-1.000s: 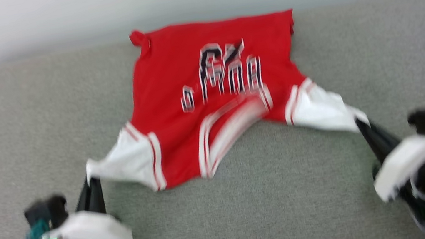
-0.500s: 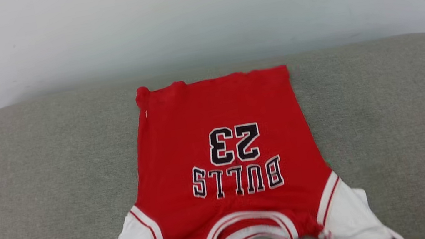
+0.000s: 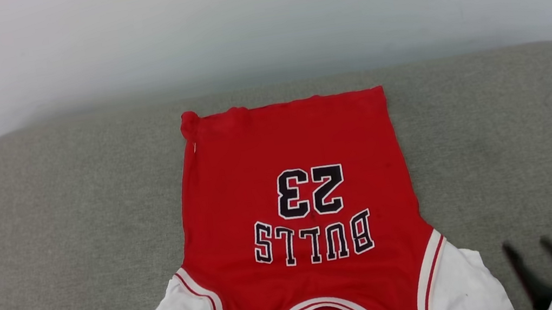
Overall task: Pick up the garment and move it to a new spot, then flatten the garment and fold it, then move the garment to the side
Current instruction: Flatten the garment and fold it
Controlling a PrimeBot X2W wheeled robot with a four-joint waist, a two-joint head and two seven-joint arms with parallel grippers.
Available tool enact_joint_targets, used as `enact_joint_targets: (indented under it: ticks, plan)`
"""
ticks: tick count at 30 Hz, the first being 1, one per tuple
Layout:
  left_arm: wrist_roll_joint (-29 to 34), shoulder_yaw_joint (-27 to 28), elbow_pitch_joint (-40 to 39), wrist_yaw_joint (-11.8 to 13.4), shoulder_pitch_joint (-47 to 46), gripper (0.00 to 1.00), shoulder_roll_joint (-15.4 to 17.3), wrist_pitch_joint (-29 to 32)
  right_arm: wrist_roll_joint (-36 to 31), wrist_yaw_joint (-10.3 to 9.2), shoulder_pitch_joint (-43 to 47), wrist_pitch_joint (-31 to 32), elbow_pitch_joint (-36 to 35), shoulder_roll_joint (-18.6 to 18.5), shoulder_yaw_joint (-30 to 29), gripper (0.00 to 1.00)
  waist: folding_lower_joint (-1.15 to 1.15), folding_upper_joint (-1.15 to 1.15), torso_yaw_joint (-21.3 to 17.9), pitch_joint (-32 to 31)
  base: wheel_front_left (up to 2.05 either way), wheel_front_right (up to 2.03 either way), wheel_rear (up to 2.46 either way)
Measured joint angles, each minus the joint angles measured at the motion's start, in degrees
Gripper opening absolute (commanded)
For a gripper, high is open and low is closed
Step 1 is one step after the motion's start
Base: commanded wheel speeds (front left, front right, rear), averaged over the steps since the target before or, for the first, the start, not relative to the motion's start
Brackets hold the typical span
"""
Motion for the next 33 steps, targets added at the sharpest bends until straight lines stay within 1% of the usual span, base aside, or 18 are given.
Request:
enact_joint_targets:
  ticks: [4,7,10,11,12,16,18,19,20,23,26,33]
  plan:
    - [1.4,-0.6,-2.0,0.2,-2.8,0.0,-0.1,-0.1,1.2,0.0,-10.7,-1.4,3.1,-3.1,-1.4,1.0,0.01,0.0,0.8,2.2,0.0,0.0,0.0]
    - [2.7,-1.5,-3.3,0.2,-5.3,0.0,-0.5,-0.4,2.6,0.0,-21.2,-1.6,9.3,-5.5,-1.3,1.0,0.02,0.0,1.5,4.6,0.0,0.0,0.0]
    - [4.2,-2.8,-4.2,-0.2,-8.4,0.0,-1.1,-0.7,4.0,0.0,-31.8,-0.3,17.7,-8.0,-1.0,1.0,0.02,0.0,2.8,7.4,0.0,0.0,0.0]
    - [4.9,-3.8,-4.3,-0.7,-10.3,0.0,-1.9,-1.0,4.8,0.0,-38.2,2.2,23.4,-9.6,-0.6,1.0,0.02,0.0,4.0,9.3,0.0,0.0,0.0]
    - [5.3,-4.2,-4.4,-1.1,-11.3,0.0,-2.3,-1.2,5.6,0.0,-41.5,4.0,26.4,-10.2,-0.6,1.0,0.02,0.0,4.6,10.2,0.0,0.0,0.0]
    - [6.3,-5.8,-4.3,-2.2,-14.6,0.0,-3.7,-2.1,6.5,0.0,-53.2,13.4,36.3,-13.2,-0.6,1.0,0.03,0.0,7.6,13.7,0.0,0.0,0.0]
    - [6.7,-6.3,-4.2,-3.0,-16.4,0.0,-4.4,-2.7,6.0,-0.01,-58.5,19.3,40.0,-14.6,-0.4,1.0,0.02,0.0,9.1,15.6,0.0,0.0,0.0]
    - [7.2,-6.9,-4.4,-3.5,-18.0,0.0,-4.9,-3.5,5.8,0.0,-63.1,23.8,42.7,-15.0,-0.6,1.0,0.02,0.0,10.5,17.5,0.0,0.0,0.0]
    - [7.8,-7.3,-4.7,-3.6,-18.7,0.0,-5.0,-3.7,5.2,0.0,-65.4,26.0,43.9,-15.1,-0.7,1.0,0.03,0.0,11.1,18.5,0.0,0.0,0.0]
    - [8.9,-8.3,-5.7,-4.3,-21.0,0.0,-5.6,-4.1,3.8,0.0,-71.1,29.4,46.3,-15.4,-0.9,1.0,0.03,0.0,12.9,21.7,0.0,0.0,0.0]
    - [9.4,-8.9,-6.3,-4.6,-22.6,0.0,-6.1,-4.5,2.6,0.0,-75.2,30.6,48.0,-15.5,-0.9,1.0,0.03,0.0,14.7,24.7,0.0,0.0,0.0]
    - [9.6,-9.9,-5.6,-5.3,-24.1,0.0,-7.7,-5.4,0.5,0.0,-78.1,31.8,52.4,-15.1,-1.7,1.0,0.03,0.0,18.3,29.9,0.0,0.0,0.0]
